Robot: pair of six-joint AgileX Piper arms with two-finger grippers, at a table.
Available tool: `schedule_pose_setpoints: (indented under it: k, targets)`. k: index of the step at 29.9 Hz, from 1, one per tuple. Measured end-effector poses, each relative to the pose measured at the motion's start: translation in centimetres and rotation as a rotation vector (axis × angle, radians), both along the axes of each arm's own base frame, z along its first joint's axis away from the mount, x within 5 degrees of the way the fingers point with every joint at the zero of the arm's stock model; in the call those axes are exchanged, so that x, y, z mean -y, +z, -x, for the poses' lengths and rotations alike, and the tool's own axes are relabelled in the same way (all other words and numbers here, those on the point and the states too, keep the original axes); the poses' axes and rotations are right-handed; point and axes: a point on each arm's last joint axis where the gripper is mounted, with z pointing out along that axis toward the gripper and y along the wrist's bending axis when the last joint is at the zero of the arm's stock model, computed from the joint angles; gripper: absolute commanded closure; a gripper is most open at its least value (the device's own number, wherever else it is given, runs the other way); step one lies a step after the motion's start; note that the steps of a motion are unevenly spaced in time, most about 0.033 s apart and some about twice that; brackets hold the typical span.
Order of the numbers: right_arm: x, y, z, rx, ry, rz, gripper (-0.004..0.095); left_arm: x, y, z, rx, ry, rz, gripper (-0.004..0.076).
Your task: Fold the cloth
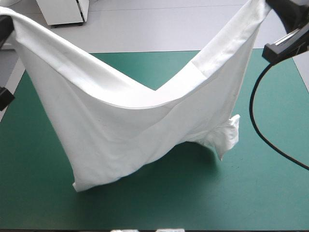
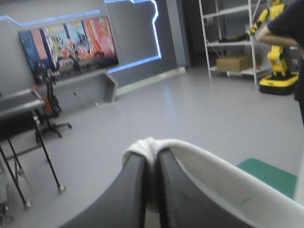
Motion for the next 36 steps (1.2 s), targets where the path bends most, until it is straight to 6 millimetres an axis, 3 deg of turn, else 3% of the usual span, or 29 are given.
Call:
schedule_pose_setpoints:
  k: [5, 10, 14, 20, 25, 27, 31, 36]
  targets:
    - [0.4, 1.8, 0.1, 0.156, -0.031, -0.1, 0.0925, -0.4, 1.8, -0.2, 0.168, 0.047, 0.073, 0.0733]
    - [0.5, 2.1, -2.9, 0.213, -0.062, -0.167, 0.0925, -0.2, 2.3, -3.6, 0.219, 0.086, 0.118, 0.0733]
    - [0.4, 1.3, -7.9, 0.209, -0.093, -0.212, 0.0925, 0.5, 1.9, -9.5, 0.239, 0.128, 0.141, 0.0733]
    - [0.2, -0.1, -15.6, 0.218, -0.137, -0.25, 0.0925, 1.5, -0.4, -20.4, 0.298, 0.214, 0.231, 0.0732]
    - [1.1, -0.9, -21.0, 0.301, -0.177, -0.277, 0.0925, 2.2, -0.9, -26.2, 0.407, 0.246, 0.294, 0.0732]
    - [1.7, -0.9, -21.7, 0.349, -0.19, -0.29, 0.0925, 2.4, -0.7, -27.5, 0.469, 0.245, 0.318, 0.0733]
    - [2.6, -1.5, -23.1, 0.378, -0.207, -0.306, 0.0925, 2.4, 0.3, -27.2, 0.598, 0.228, 0.359, 0.0733]
    - [2.8, -2.2, -24.1, 0.357, -0.221, -0.29, 0.0925, 3.0, -1.3, -29.1, 0.528, 0.212, 0.316, 0.0733]
